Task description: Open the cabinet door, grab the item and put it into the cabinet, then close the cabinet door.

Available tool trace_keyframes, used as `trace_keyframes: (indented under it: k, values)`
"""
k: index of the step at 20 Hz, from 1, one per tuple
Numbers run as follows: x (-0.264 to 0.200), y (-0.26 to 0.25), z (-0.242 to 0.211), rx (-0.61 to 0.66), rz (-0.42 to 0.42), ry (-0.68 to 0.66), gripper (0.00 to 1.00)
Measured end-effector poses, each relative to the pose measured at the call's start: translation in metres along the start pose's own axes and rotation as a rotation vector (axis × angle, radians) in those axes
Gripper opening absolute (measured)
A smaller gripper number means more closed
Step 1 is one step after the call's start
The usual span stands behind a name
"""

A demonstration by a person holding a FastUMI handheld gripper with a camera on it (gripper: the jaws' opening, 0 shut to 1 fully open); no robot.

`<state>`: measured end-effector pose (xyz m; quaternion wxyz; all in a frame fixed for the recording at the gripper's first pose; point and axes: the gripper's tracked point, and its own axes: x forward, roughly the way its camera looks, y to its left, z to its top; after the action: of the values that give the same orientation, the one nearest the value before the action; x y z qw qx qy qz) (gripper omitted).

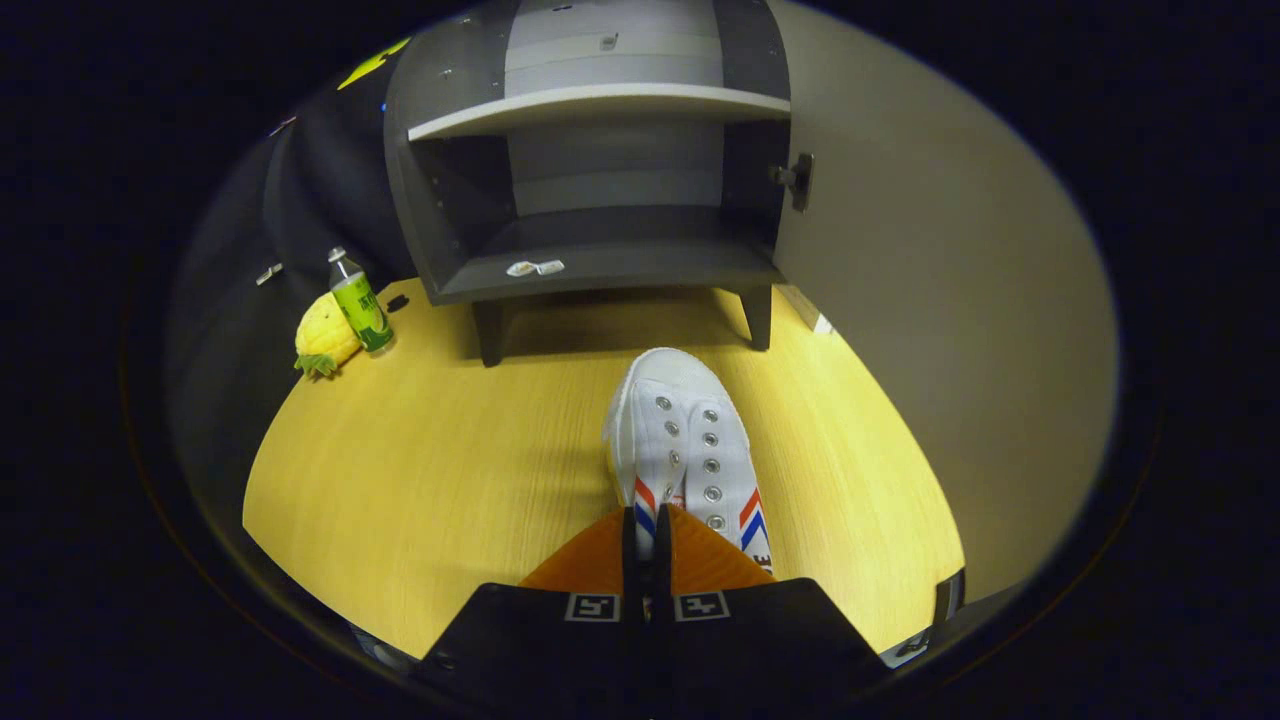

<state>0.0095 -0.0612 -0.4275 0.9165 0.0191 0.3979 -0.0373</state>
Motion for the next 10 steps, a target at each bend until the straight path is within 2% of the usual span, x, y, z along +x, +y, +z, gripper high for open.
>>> trace_keyframes:
  k: [10]
  values:
    - [-0.098, 0.036, 0.150, -0.052, 0.063, -0.212, 0.05]
